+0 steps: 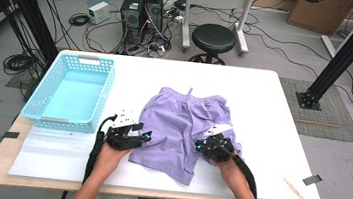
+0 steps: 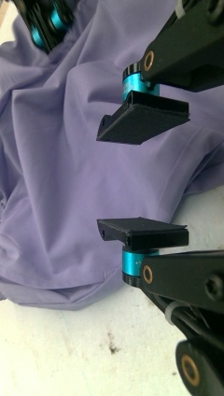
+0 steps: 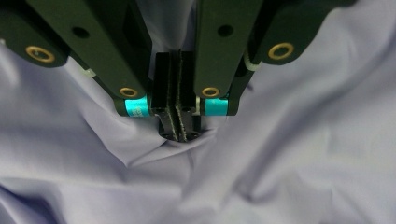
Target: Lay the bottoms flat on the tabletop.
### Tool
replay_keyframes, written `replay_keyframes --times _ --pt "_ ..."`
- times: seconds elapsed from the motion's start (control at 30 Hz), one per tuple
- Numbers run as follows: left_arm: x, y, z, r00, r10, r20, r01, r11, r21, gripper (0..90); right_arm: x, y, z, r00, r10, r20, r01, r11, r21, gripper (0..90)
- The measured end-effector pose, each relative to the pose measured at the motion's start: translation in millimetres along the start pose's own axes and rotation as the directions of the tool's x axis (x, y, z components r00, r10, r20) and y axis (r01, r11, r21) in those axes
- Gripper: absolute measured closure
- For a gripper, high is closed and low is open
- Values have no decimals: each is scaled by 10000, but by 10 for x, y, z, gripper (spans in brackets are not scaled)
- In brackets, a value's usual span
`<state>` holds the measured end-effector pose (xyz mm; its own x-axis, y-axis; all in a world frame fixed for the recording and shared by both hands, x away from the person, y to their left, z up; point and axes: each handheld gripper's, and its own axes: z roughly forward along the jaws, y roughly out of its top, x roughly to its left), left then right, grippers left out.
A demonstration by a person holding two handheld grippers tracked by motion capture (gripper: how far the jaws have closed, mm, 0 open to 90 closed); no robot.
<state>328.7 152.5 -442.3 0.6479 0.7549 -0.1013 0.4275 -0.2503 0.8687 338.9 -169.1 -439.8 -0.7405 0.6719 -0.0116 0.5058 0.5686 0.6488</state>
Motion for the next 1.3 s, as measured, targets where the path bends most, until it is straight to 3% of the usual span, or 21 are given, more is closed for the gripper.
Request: replay_keyframes --times 0.13,0.23,0.4,0.5,0.63,0.73,0.83,0.9,1.03,1.1,1.2,1.3 --pt "-22 24 -16 10000 84 16 -84 9998 -158 512 108 152 153 9999 54 94 -51 9996 -279 887" --pt "-36 34 -20 10000 88 45 -87 9998 -175 512 132 181 167 9998 110 -136 -115 9990 -424 847" --pt "-78 66 -15 9994 141 303 -131 9994 -329 512 37 59 -131 9979 596 -240 -627 9847 -1627 761" --pt "-137 102 6 9980 195 597 -169 9989 -430 512 -91 -92 -383 9957 859 344 -764 9729 -2180 743" --pt "-249 168 77 9940 532 957 -495 9980 -399 511 -281 -335 -613 9838 1511 964 -1232 9608 -2486 742" --pt "-335 205 150 9911 672 1150 -624 9970 -450 511 -404 -515 -689 9701 1901 1511 -1559 9647 -2124 743" --pt "-377 211 205 9895 742 1243 -696 9967 -415 511 -445 -665 -703 9668 2082 1481 -1804 9668 -1811 722" --pt "-383 208 231 9893 722 1267 -681 9970 -368 511 -456 -740 -698 9751 2033 890 -1864 9679 -1685 674" --pt "-402 211 258 9883 724 1344 -680 9970 -371 511 -433 -786 -619 9814 1831 576 -1757 9778 -1144 670" --pt "-418 212 271 9870 765 1415 -721 9967 -360 511 -406 -798 -564 9850 1580 692 -1516 9844 -889 709" --pt "-420 210 276 9865 764 1451 -727 9969 -308 511 -376 -823 -583 9904 1188 705 -1123 9896 -901 893" --pt "-419 212 273 9858 772 1494 -730 9968 -333 511 -371 -862 -643 9916 834 992 -748 9933 -876 899"
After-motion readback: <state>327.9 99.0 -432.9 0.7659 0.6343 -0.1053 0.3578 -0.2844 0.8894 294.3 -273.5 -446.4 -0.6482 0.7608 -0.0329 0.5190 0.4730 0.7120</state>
